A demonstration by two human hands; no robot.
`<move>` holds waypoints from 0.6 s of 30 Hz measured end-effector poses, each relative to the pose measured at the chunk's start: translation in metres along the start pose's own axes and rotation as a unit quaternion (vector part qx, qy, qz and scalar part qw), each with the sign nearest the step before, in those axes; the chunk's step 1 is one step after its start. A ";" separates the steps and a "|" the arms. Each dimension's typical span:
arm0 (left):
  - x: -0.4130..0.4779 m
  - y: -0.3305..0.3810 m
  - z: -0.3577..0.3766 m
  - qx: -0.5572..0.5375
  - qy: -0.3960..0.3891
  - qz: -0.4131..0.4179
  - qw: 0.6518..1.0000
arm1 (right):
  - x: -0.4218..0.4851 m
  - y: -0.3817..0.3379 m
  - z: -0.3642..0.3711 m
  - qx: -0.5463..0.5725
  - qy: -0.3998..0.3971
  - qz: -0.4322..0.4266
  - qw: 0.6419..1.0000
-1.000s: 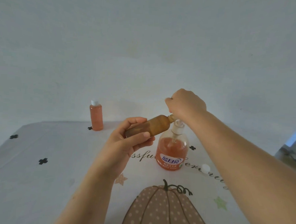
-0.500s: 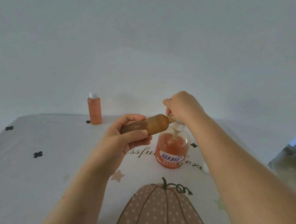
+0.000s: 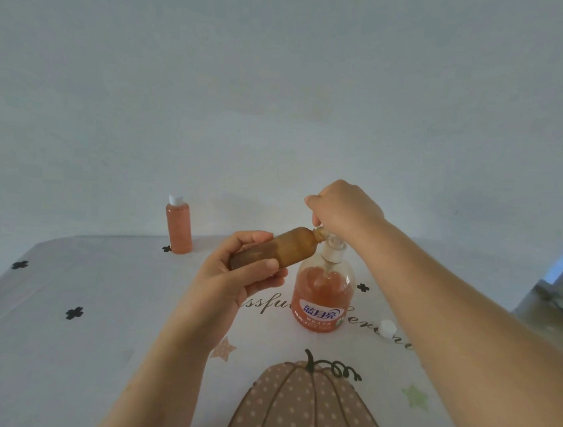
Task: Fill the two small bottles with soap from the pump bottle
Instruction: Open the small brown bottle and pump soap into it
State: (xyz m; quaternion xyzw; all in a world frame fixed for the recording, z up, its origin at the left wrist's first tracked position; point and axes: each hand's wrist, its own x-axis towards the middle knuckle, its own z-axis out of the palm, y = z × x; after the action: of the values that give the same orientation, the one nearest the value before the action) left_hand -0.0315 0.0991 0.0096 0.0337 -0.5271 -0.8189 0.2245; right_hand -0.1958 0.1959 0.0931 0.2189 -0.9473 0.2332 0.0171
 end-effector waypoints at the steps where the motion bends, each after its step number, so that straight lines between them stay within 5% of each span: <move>1: 0.000 0.001 0.000 0.000 -0.001 0.000 1.000 | 0.001 -0.001 -0.002 0.003 -0.002 -0.005 1.000; 18: 0.000 0.002 -0.001 0.003 -0.008 0.001 1.000 | 0.011 -0.006 0.000 -0.025 0.002 -0.020 0.999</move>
State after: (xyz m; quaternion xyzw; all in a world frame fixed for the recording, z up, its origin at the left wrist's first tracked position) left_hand -0.0308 0.0976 0.0105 0.0273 -0.5309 -0.8176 0.2213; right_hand -0.2030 0.1867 0.0969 0.2373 -0.9481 0.2096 0.0287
